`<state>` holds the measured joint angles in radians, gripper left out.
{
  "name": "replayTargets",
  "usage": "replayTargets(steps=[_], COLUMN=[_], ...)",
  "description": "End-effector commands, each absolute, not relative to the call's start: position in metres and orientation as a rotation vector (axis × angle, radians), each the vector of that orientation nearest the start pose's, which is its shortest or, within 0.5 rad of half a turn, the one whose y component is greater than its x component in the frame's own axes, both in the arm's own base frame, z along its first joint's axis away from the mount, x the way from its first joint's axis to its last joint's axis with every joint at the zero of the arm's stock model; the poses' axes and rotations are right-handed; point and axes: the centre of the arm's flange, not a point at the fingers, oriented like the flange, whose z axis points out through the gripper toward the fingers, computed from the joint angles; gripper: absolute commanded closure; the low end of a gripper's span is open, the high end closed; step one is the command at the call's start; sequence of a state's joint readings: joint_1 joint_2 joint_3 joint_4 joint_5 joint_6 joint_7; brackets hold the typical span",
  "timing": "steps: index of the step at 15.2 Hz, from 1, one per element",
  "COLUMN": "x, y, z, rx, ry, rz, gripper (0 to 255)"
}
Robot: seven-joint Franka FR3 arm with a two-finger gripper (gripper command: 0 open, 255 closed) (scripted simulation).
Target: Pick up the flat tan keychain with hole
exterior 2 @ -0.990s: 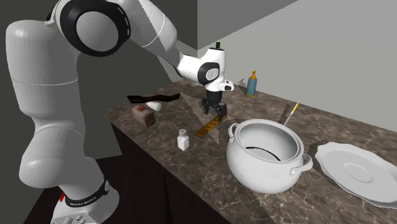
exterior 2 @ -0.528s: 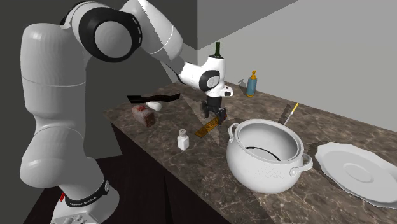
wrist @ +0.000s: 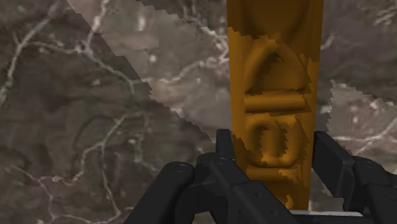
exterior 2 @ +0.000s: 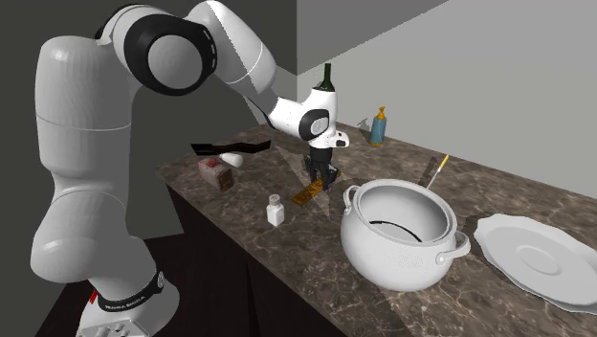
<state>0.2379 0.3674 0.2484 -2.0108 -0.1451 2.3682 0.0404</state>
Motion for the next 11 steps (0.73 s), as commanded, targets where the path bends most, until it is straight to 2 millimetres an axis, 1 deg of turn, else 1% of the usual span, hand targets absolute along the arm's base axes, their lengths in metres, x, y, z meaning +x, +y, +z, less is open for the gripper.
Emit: replayTargets(steps=[1,5,11], x=[0.537,0.538,0.538], y=[0.273,0.271,0.271], z=[0.271,0.273,0.304], rx=[-3.045,-3.045,-3.046], ry=[-0.823,-0.824,-0.824], rz=[-0.005,-0.005,-0.005], gripper=[255,255,255])
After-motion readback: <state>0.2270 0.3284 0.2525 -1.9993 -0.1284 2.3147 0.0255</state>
